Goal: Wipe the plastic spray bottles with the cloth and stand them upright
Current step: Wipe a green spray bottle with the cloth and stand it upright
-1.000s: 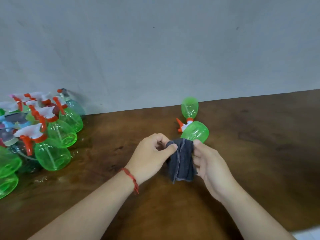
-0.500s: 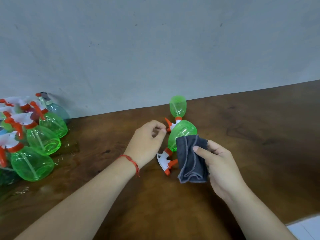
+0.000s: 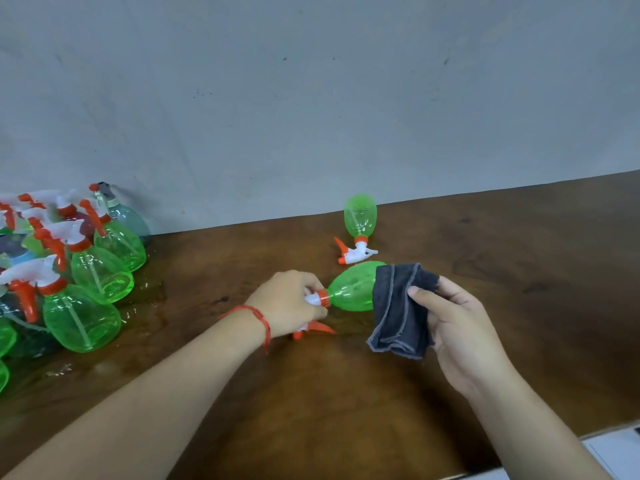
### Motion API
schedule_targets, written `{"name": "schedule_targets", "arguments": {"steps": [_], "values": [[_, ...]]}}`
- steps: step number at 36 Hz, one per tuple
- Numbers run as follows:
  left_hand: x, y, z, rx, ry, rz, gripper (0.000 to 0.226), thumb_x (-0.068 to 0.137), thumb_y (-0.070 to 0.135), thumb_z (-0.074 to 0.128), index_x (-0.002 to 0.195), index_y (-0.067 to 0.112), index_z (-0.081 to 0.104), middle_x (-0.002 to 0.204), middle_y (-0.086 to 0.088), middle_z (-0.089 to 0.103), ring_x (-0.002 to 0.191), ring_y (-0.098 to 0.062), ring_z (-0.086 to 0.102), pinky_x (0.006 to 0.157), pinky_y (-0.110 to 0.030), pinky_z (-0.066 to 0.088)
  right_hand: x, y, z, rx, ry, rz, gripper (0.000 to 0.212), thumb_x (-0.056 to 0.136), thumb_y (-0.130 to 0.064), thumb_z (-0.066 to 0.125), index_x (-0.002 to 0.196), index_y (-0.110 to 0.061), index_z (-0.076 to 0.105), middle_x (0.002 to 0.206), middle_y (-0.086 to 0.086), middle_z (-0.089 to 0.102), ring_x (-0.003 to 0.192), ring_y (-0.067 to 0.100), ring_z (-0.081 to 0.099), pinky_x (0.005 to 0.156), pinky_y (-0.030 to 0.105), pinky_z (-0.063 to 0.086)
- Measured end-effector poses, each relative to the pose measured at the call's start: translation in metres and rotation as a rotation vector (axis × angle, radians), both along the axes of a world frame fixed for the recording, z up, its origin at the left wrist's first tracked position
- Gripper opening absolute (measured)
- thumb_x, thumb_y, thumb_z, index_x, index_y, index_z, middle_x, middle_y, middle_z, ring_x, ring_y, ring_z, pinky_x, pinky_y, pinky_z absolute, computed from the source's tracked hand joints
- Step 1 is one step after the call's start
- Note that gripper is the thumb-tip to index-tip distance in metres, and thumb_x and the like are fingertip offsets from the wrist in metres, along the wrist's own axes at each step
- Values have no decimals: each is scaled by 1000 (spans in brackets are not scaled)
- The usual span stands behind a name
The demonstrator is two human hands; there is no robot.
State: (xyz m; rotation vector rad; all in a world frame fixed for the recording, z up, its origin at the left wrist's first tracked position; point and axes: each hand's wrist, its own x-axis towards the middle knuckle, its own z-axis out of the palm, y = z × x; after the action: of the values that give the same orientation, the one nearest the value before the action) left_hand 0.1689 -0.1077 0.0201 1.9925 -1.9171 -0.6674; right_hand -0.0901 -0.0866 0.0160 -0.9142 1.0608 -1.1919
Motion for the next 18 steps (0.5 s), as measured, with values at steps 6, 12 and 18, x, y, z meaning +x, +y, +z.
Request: {"name": "schedule_targets", "arguments": {"steps": [6, 12, 18], "values": [[58, 14, 63, -247, -46, -59, 47, 81, 25, 90, 117, 39, 64, 92, 15, 65, 80, 0, 60, 70, -17, 44, 17, 7, 12, -34, 0, 50, 24, 103, -5, 61, 120, -13, 76, 116, 14, 79, 109, 38, 76, 98, 61, 58], [78, 18, 84, -347, -126, -44, 20, 82, 23, 82, 98, 31, 72, 78, 17, 67, 72, 4, 61, 64, -17, 43, 63, 11, 13, -59, 62, 167, 23, 104, -8, 62, 115, -18, 79, 115, 13, 79, 109, 37, 76, 100, 64, 57], [109, 38, 47, -332, -111, 123, 16, 87, 18, 74, 80, 32, 67, 74, 8, 71, 75, -11, 65, 68, -30, 52, 95, 18, 6, -71, 110, 238, 22, 103, -9, 64, 117, -20, 78, 115, 12, 79, 109, 35, 75, 90, 52, 61]]}}
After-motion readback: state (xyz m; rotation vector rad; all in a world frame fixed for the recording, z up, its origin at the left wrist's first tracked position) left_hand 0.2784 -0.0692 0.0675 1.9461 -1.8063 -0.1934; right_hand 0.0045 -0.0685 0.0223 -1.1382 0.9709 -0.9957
